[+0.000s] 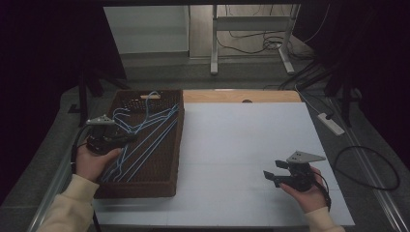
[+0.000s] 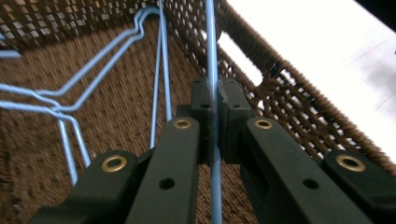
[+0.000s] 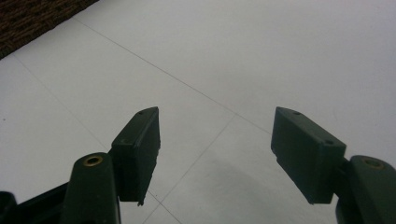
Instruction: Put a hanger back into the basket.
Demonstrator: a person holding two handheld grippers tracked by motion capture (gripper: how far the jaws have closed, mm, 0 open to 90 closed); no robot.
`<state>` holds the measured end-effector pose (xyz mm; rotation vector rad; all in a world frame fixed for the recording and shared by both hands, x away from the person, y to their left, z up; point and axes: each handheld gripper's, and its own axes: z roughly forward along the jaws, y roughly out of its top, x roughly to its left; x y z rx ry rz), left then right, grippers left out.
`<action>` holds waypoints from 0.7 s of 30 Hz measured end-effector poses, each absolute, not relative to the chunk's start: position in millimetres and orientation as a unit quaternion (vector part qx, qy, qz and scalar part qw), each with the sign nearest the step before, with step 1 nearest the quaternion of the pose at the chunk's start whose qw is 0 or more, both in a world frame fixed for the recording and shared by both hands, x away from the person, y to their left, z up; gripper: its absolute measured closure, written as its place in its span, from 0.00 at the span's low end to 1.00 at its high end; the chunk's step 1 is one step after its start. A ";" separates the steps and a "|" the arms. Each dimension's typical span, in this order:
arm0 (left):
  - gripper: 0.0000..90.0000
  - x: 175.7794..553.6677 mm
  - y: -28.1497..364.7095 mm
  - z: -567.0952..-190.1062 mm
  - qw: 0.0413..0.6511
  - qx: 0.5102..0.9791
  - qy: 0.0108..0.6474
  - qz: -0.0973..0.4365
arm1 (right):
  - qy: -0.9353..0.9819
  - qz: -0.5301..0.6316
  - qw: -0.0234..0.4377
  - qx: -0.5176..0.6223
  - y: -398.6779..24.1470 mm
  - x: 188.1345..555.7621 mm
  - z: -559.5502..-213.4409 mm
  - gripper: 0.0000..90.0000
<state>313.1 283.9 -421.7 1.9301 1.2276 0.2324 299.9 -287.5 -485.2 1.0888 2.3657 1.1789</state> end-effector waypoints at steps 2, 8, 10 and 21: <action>0.96 316.3 283.8 -428.1 0.403 0.767 0.493 0.083 | 0.820 0.406 0.141 0.377 -287.4 299.9 -484.9 0.37; 0.96 321.8 288.6 -441.1 0.374 0.764 0.518 0.085 | 0.820 0.407 0.141 0.377 -287.2 299.6 -484.8 0.38; 0.96 323.5 291.5 -443.1 0.350 0.766 0.531 0.094 | 0.820 0.406 0.141 0.377 -286.9 299.6 -484.7 0.38; 0.95 343.2 298.0 -464.5 0.222 0.776 0.582 0.097 | 0.824 0.403 0.139 0.373 -284.1 299.9 -485.8 0.37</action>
